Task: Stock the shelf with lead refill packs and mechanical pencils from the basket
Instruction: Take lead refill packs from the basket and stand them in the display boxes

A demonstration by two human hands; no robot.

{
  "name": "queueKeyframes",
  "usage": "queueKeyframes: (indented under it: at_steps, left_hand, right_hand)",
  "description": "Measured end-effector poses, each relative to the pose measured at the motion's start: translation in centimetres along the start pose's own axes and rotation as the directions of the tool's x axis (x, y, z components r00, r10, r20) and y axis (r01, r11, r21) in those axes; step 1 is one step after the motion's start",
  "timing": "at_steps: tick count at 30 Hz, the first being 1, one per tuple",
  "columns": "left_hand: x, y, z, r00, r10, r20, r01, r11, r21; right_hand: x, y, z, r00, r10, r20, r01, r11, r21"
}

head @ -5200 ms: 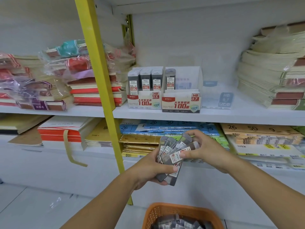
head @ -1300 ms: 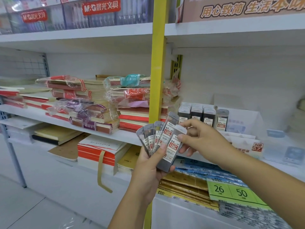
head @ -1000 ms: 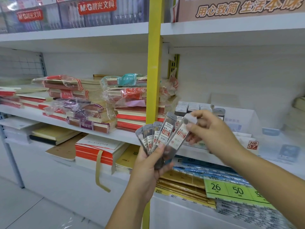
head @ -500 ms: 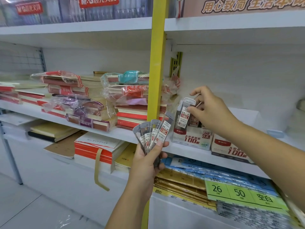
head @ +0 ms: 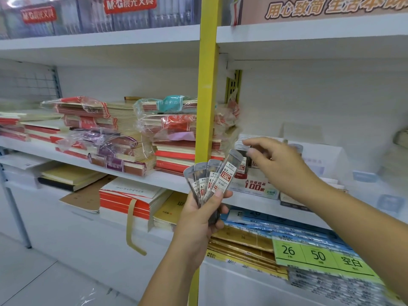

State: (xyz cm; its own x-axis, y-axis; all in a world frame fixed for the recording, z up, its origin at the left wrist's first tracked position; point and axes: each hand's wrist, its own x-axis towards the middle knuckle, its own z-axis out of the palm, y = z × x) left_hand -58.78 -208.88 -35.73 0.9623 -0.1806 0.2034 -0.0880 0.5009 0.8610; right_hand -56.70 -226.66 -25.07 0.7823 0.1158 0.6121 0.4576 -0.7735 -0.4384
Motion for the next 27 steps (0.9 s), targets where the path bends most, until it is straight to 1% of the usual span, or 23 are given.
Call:
queueKeyframes:
  at_steps: [1,2,3,4,7,9,10,12,14,17,19,20,25,27]
  left_hand:
    - [0.0,-0.1,0.3,1.0,-0.006,0.021,0.006,1.0,0.008]
    - [0.0,-0.1,0.6,0.999,-0.014,0.04,0.014,1.0,0.022]
    - [0.0,-0.3,1.0,0.998,-0.024,0.058,0.022,0.999,0.038]
    - [0.0,-0.4,1.3,0.997,-0.032,0.077,0.028,0.998,0.056]
    - [0.3,-0.9,2.6,0.993,-0.045,0.113,0.035,0.996,0.087]
    - [0.6,-1.3,3.3,0.992,-0.052,0.113,0.041,0.995,0.093]
    - [0.8,-1.5,3.5,0.993,-0.057,0.107,0.047,0.995,0.088]
    - [1.2,-1.8,4.0,0.993,-0.063,0.103,0.055,0.995,0.082]
    - [1.5,-2.1,4.3,0.993,-0.066,0.102,0.057,0.994,0.091]
    - [2.0,-2.5,4.6,0.993,-0.075,0.092,0.065,0.992,0.11]
    - [2.3,-2.8,4.6,0.993,-0.076,0.086,0.065,0.99,0.127]
    - [2.4,-3.0,4.6,0.994,-0.075,0.083,0.063,0.989,0.135]
    - [2.5,-3.2,4.6,0.993,-0.074,0.088,0.06,0.985,0.159]
    - [2.4,-3.2,4.5,0.992,-0.077,0.098,0.061,0.985,0.16]
  right_hand:
    - [-0.7,-0.4,-0.2,0.997,0.049,0.067,-0.059,0.985,0.161]
    - [-1.3,-0.6,-0.3,0.989,0.082,0.125,-0.115,0.951,0.288]
    - [-1.7,-0.7,-0.4,0.983,0.105,0.148,-0.153,0.918,0.367]
    - [-1.9,-0.5,-0.6,0.981,0.134,0.139,-0.18,0.893,0.412]
    - [-2.1,0.5,-2.5,0.973,0.226,0.049,-0.22,0.844,0.49]
    - [-1.6,1.7,-4.9,0.96,0.269,-0.075,-0.194,0.835,0.515]
    - [-1.3,2.3,-6.2,0.95,0.269,-0.158,-0.155,0.846,0.509]
    - [-0.5,3.6,-8.8,0.929,0.211,-0.304,-0.059,0.896,0.441]
    - [0.0,4.7,-10.6,0.932,0.122,-0.343,-0.007,0.948,0.318]
    - [0.8,6.1,-11.3,0.957,0.045,-0.288,-0.02,0.996,0.091]
    - [1.2,6.7,-10.6,0.968,0.008,-0.249,-0.022,0.998,-0.055]
    - [1.3,6.8,-10.2,0.974,-0.004,-0.228,-0.019,0.995,-0.102]
    - [1.8,7.6,-8.4,0.995,0.033,-0.092,-0.046,0.988,-0.148]
    - [1.9,8.0,-7.9,0.998,0.041,-0.038,-0.049,0.971,-0.235]
